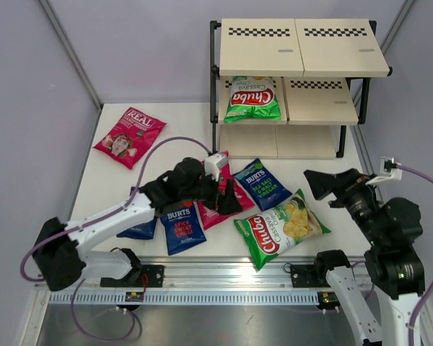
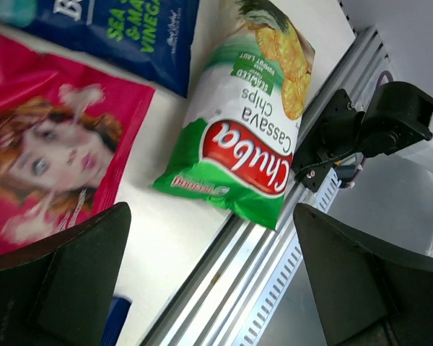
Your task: Place and organize the chips bags onto the shelf
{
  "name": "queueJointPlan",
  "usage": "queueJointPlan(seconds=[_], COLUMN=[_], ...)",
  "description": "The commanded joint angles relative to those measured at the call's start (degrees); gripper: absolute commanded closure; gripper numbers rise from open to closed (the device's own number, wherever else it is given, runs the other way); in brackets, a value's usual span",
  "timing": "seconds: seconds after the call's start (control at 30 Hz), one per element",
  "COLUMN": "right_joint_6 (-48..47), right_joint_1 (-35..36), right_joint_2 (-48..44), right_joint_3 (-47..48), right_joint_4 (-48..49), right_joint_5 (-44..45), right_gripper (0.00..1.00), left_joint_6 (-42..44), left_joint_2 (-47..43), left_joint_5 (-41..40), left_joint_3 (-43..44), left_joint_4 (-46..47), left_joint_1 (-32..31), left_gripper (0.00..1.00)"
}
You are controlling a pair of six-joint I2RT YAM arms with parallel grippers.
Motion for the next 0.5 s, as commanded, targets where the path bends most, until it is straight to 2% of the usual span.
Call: queueJointPlan(seconds=[0.0, 0.17, 0.47], right_joint_6=[-10.92, -14.28, -17.1], right_joint_1=[-0.24, -0.15, -0.24], right_joint_2=[-2.53, -3.85, -7.1], right_joint_3=[4.63, 8.24, 9.82], right_joint_4=[-17.53, -23.95, -23.61], right_joint_5=[-4.43, -15.01, -28.81], right_gripper=[0.06, 0.07, 0.07], left_joint_6=[4.09, 8.22, 16.05], left_joint_2=[11.35, 22.55, 40.56], left_joint_5=[-2.43, 1.87, 7.76], left_joint_3=[9.77, 19.69, 33.51], left_joint_4=[2.41, -0.33, -9.73], left_joint_1=[-4.92, -7.57, -8.28], left_gripper=[0.01, 0.01, 0.01])
